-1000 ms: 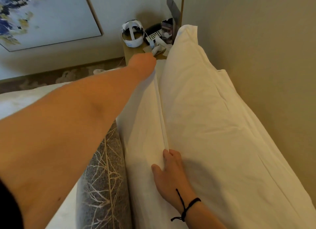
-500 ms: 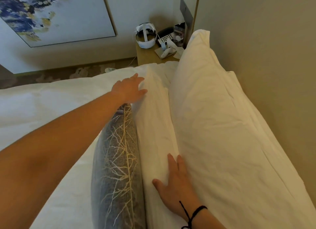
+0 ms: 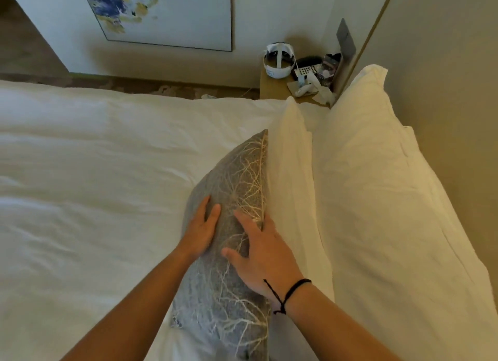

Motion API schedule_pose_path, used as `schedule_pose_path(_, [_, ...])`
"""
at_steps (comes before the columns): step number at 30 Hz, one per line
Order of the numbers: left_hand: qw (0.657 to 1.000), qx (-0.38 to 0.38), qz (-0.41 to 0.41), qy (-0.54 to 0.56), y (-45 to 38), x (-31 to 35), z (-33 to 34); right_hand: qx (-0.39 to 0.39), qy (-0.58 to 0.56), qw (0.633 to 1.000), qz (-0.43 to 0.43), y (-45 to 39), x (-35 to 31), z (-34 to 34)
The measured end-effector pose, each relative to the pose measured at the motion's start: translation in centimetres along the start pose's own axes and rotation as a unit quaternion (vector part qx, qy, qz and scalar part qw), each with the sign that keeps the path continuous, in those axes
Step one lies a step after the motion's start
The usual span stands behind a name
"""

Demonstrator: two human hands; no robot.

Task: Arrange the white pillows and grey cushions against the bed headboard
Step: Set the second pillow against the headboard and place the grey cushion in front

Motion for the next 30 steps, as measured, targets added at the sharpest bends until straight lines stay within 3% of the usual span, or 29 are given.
schedule_pose_path(5, [0.997, 0.008, -0.052, 0.062, 2.0, -6.2, 0.6, 0.018, 0.084, 0.996, 0.034, 0.0, 0.3, 1.1])
schedule_pose_path(10, [0.988, 0.005, -0.099, 0.115, 2.9, -10.3, 2.3, 0.014, 0.096, 0.994, 0.043, 0.1, 1.7, 1.6])
schedule_pose_path(16, [0.978, -0.037, -0.087, 0.186, 0.2, -7.2, 5.4, 0.043, 0.044, 0.998, 0.002, -1.2, 2.2, 0.4])
schedule_pose_path(21, [0.978, -0.103, -0.042, 0.175, -1.9, -0.6, 9.7, 0.108, 0.007, 0.994, 0.0, -0.5, 5.0, -5.4])
schedule_pose_path(30, [0.987, -0.065, -0.077, 0.122, -2.7, -1.6, 9.4, 0.101, 0.055, 0.992, 0.043, -1.3, 5.7, -4.3])
Point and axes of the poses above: each hand's wrist, its own y-axis away from the middle knuckle, its own z-axis out of the palm, x = y × z, the point moved 8 cm from there along -y, towards the middle knuckle, and after that the axes turned 12 degrees about -y, right-handed, at the moved point
